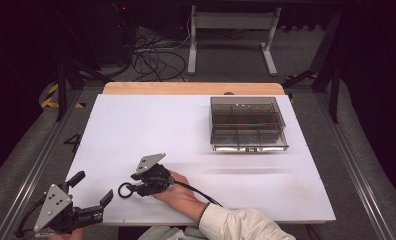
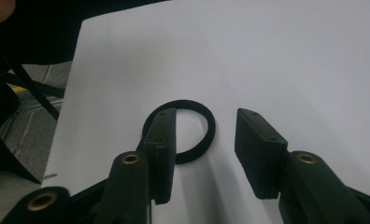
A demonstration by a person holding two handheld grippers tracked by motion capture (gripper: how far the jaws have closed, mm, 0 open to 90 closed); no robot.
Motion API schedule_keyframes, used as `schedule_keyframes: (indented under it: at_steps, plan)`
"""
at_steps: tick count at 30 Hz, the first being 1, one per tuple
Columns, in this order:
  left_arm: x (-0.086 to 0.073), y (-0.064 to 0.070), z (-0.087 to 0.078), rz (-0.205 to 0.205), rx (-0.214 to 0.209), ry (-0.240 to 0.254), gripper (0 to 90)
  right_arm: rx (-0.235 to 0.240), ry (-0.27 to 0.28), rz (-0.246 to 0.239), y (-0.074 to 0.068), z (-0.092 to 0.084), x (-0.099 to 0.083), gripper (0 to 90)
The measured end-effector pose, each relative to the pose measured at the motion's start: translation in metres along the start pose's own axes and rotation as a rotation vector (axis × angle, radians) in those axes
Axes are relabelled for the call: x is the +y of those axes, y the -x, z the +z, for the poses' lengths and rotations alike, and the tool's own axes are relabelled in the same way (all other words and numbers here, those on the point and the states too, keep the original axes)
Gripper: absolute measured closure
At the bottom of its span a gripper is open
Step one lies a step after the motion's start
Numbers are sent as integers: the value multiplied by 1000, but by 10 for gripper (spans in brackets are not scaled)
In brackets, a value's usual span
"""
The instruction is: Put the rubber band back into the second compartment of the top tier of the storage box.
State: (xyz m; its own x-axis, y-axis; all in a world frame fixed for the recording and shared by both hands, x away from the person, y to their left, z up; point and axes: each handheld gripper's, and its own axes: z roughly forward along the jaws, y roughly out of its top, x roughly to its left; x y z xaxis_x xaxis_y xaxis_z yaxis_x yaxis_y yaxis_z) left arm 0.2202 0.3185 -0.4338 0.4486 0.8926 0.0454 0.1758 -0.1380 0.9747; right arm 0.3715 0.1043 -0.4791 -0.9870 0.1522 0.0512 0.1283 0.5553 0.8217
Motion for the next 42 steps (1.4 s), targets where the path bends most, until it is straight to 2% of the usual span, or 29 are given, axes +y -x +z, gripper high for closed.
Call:
schedule_keyframes:
  at_steps: [8, 16, 21, 24, 25, 26, 27, 30, 36, 42]
  plan:
    - [0, 1, 1, 6, 1, -3, 18, -16, -18, 19, 2, 3, 2, 653]
    - [0, 1, 2, 4, 0, -3, 19, -13, -31, 11, 0, 7, 4, 657]
    - [0, 1, 2, 3, 1, -3, 19, -19, -71, 1, -1, 11, 5, 721]
    - [0, 0, 2, 4, -1, -3, 19, -21, -75, -5, -2, 12, 5, 765]
    - [0, 0, 2, 2, 0, -3, 19, -27, -75, -8, -2, 11, 5, 812]
    - [0, 0, 2, 2, 0, -3, 19, -27, -75, -8, -2, 11, 5, 812]
    - [0, 0, 2, 3, 0, -3, 19, -33, -74, -3, -3, 11, 5, 867]
    - [0, 0, 2, 3, -1, -2, 18, -31, -74, 3, -3, 10, 5, 879]
    - [1, 0, 3, 2, -1, 0, 19, -44, -67, -8, -4, 4, 8, 892]
    - [1, 0, 3, 1, -1, 3, 19, -57, -47, -3, -6, -13, 14, 895]
